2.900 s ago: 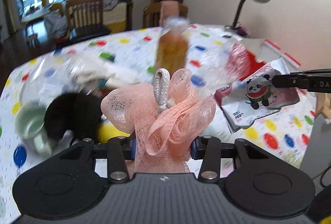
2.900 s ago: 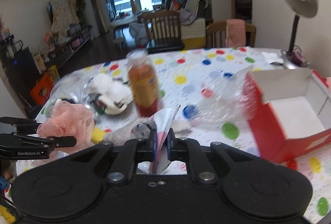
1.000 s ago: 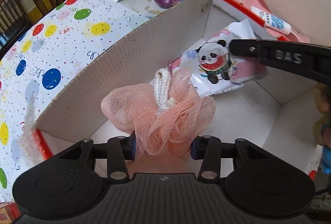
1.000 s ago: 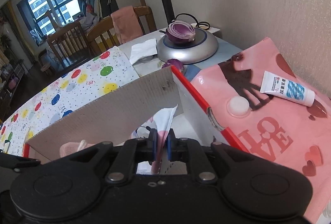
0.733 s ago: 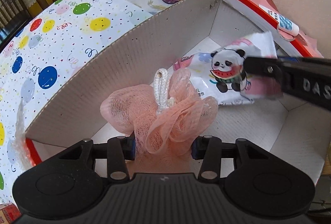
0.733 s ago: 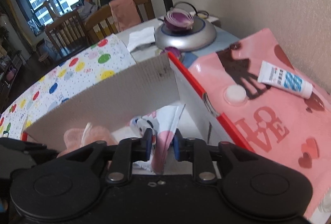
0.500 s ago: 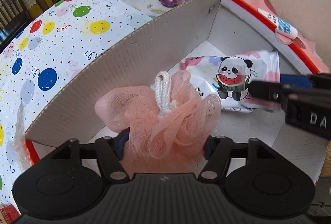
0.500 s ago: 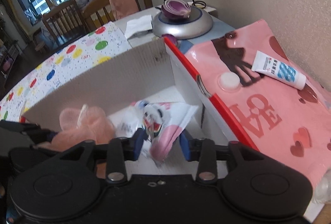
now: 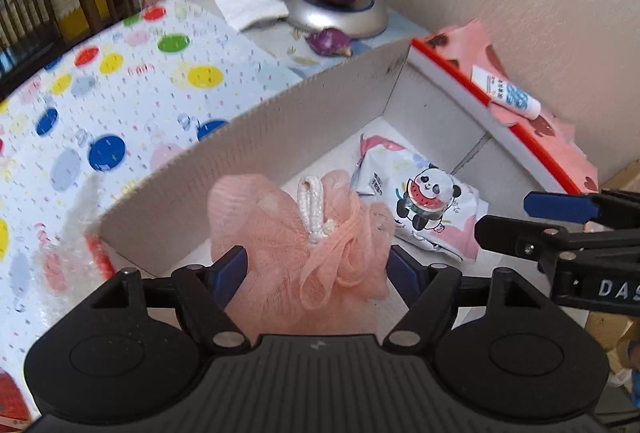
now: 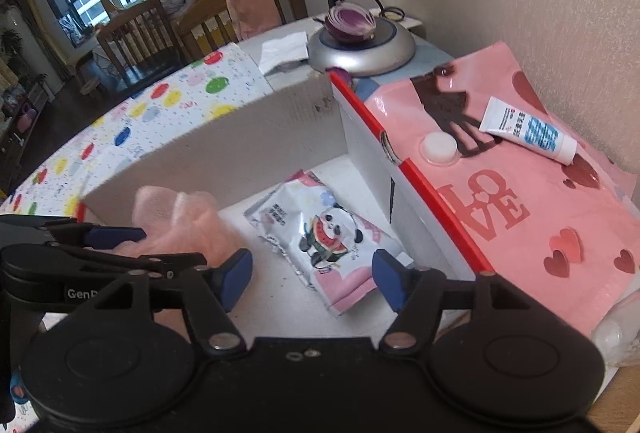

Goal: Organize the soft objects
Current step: 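Open both grippers to release the puff and packet into the box, then grasp the grey fuzzy cloth with the right gripper while the left grasps the black cloth, then carry the grey cloth and black cloth with both grippers into the red box, then open both grippers to drop the cloths into the box, then move the right gripper toward the bubble wrap while the left approaches the yellow sponge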

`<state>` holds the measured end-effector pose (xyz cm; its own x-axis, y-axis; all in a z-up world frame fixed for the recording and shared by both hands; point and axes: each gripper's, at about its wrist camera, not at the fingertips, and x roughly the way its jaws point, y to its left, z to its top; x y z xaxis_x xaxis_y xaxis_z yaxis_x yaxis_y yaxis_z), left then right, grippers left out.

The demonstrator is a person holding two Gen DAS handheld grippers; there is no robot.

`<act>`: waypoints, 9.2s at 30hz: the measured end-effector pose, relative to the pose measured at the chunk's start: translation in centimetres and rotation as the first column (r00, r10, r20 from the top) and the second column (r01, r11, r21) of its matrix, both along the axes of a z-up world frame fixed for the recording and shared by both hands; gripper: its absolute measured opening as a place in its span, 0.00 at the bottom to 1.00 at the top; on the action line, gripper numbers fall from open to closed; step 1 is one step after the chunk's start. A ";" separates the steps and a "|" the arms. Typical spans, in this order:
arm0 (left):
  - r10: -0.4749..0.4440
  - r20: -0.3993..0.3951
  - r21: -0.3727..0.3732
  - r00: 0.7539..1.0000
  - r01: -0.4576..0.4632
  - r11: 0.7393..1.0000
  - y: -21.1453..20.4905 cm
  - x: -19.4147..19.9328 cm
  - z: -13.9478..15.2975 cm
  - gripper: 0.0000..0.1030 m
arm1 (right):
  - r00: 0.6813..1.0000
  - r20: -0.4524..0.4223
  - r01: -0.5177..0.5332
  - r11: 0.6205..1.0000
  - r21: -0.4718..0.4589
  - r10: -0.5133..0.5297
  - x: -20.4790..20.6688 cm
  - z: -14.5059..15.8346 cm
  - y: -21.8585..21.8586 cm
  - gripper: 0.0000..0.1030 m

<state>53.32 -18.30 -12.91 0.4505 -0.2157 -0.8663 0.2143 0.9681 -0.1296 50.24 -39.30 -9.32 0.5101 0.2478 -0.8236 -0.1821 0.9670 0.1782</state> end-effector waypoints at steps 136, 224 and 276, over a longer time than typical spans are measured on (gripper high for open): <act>0.343 0.346 0.019 0.873 -0.372 0.928 35.8 -32.8 9.0 0.24 | 0.852 0.252 -0.474 0.880 0.000 0.459 -22.8 7.8 27.4 0.06; -0.188 -0.027 0.027 0.982 0.189 0.982 -4.4 -3.4 -0.4 0.25 | 0.994 0.028 -0.111 0.993 0.031 0.110 2.7 -1.4 0.9 0.23; 0.195 0.397 -0.116 0.897 -0.161 0.980 22.3 -25.4 12.5 0.88 | 0.906 0.294 -0.351 0.929 0.120 0.305 -15.2 10.6 17.1 0.89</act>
